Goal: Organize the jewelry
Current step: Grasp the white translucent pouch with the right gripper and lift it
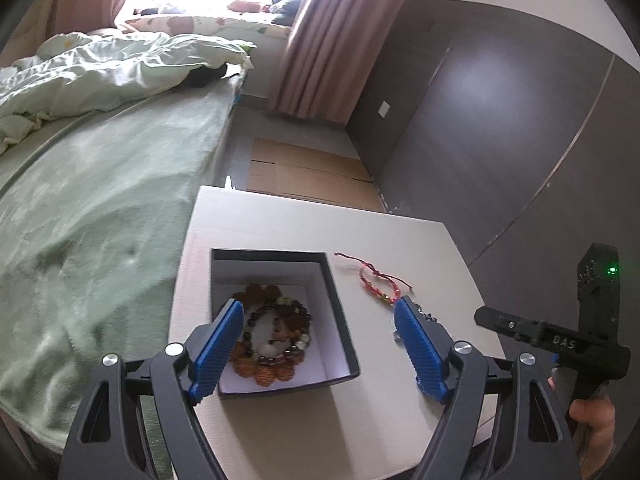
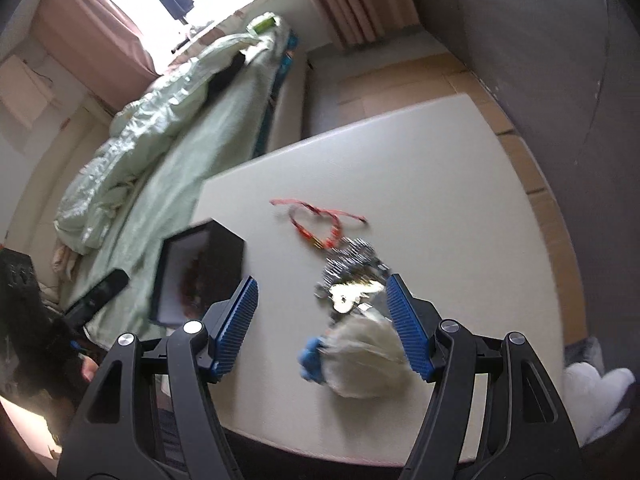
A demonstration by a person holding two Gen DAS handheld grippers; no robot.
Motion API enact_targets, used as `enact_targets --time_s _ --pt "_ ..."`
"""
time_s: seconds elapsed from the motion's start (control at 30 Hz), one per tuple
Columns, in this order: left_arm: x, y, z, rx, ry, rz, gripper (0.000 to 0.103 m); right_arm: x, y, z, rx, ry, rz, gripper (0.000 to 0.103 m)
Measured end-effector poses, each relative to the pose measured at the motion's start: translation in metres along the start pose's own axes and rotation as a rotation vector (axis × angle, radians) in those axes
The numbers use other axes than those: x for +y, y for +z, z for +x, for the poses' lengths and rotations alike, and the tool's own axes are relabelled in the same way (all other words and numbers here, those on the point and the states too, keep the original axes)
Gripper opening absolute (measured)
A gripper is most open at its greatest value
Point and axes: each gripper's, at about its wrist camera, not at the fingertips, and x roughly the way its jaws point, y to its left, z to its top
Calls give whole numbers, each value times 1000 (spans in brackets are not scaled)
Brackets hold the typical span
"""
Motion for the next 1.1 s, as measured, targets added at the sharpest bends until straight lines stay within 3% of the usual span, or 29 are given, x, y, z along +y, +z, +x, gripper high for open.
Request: enact_targets --time_s 0.07,0.43,0.6,0.73,0.83,0.87,1.1 --pt "-6 -1 3 11 -7 18 66 -6 -2 0 17 -10 -2 67" --pt "-45 -20 17 68 -36 114 54 -30 -17 8 126 -10 42 67" --pt "-64 -33 29 106 -42 151 40 -26 -23 26 166 -20 17 67" --pt "-74 -42 40 126 -34 170 37 -29 -26 46 202 -40 -2 67" --pt "-78 -46 45 129 -26 179 37 -29 -25 45 194 -19 -26 37" --pt "-79 -47 47 131 -25 180 37 -31 -25 44 192 -12 -23 10" --pt "-89 -52 62 169 -30 189 37 -32 -21 10 85 40 -24 7"
